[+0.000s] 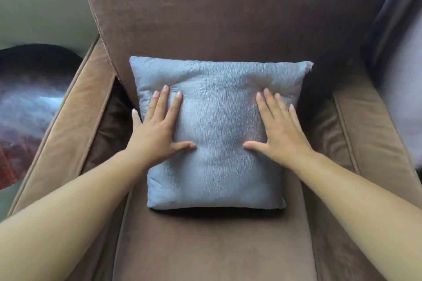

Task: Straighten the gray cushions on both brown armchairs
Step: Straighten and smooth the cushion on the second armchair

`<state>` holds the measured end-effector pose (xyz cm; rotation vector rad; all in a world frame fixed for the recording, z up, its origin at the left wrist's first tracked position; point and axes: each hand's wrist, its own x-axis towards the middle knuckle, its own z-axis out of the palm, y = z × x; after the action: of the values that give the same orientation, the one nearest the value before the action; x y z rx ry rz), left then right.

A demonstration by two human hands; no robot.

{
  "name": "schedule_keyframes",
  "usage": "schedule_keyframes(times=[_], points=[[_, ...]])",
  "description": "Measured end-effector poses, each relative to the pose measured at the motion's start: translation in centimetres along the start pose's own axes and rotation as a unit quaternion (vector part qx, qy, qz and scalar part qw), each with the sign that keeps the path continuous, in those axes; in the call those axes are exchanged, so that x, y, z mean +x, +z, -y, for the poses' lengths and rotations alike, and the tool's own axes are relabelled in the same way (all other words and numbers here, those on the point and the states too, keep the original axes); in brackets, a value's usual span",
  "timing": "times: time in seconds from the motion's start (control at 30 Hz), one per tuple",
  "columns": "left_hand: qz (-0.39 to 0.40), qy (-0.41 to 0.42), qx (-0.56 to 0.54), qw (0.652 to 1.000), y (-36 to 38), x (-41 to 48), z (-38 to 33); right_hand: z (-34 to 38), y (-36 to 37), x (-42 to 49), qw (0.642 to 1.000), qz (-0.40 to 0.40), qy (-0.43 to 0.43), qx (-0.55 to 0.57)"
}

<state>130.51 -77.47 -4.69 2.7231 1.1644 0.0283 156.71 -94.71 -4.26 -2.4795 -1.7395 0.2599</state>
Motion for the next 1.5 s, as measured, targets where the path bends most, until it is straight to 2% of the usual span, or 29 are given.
schedule_keyframes(times=[0.1,0.27,0.37,0.47,0.53,0.6,0.67,0.73,0.8,0.93,1.0,1.13,1.2,1.27,1.33,1.4,1.43,1.5], points=[[0.0,-0.006,-0.003,1.0,0.3,-0.2,-0.2,0.6,0.2,0.0,1.0,0.009,0.013,0.002],[-0.066,-0.008,-0.019,0.998,1.2,-3.0,-1.3,1.1,2.1,-3.9,0.996,-0.078,0.032,0.022],[-0.08,-0.01,-0.028,0.996,3.1,-6.1,-1.7,0.8,4.4,-6.8,0.996,-0.07,0.047,0.016],[-0.075,-0.067,-0.062,0.993,5.3,-8.6,-2.1,0.9,6.7,-8.9,0.995,-0.066,0.073,0.007],[-0.081,-0.16,-0.16,0.971,6.8,-9.6,-2.6,1.5,7.8,-9.5,0.992,-0.071,0.102,0.038],[-0.07,-0.241,-0.286,0.925,8.4,-10.4,-3.3,2.0,9.0,-9.9,0.985,-0.078,0.132,0.085],[-0.066,-0.263,-0.351,0.896,9.8,-11.1,-3.6,2.6,10.4,-10.7,0.968,-0.083,0.177,0.159],[-0.07,-0.272,-0.375,0.884,10.7,-11.3,-3.4,3.0,11.7,-11.4,0.934,-0.069,0.241,0.254],[-0.051,-0.274,-0.393,0.876,11.5,-11.4,-2.7,2.9,12.8,-11.9,0.906,-0.045,0.288,0.308],[-0.028,-0.258,-0.421,0.869,12.6,-12.3,-1.3,2.1,14.3,-11.8,0.893,-0.043,0.305,0.329],[-0.011,-0.251,-0.431,0.867,12.8,-12.5,-0.5,1.7,14.5,-11.4,0.902,-0.018,0.287,0.322],[0.038,-0.234,-0.428,0.872,13.0,-12.6,1.0,-0.5,13.6,-12.1,0.936,0.077,0.247,0.238],[0.105,-0.291,-0.391,0.867,13.2,-13.3,1.7,-1.5,13.1,-13.0,0.933,0.139,0.257,0.209],[0.223,-0.356,-0.276,0.864,13.0,-14.1,2.3,-2.0,12.6,-13.7,0.93,0.18,0.267,0.178],[0.287,-0.355,-0.184,0.87,12.1,-14.0,2.1,-2.1,11.6,-13.2,0.932,0.145,0.289,0.167],[0.277,-0.338,-0.229,0.87,10.2,-13.0,1.3,-2.0,9.6,-12.0,0.922,0.082,0.305,0.225],[0.265,-0.325,-0.3,0.857,8.8,-12.1,0.6,-1.9,8.4,-11.1,0.907,0.064,0.299,0.291],[0.235,-0.284,-0.483,0.794,6.0,-10.2,-0.8,-1.3,5.6,-9.2,0.845,0.062,0.265,0.461]])
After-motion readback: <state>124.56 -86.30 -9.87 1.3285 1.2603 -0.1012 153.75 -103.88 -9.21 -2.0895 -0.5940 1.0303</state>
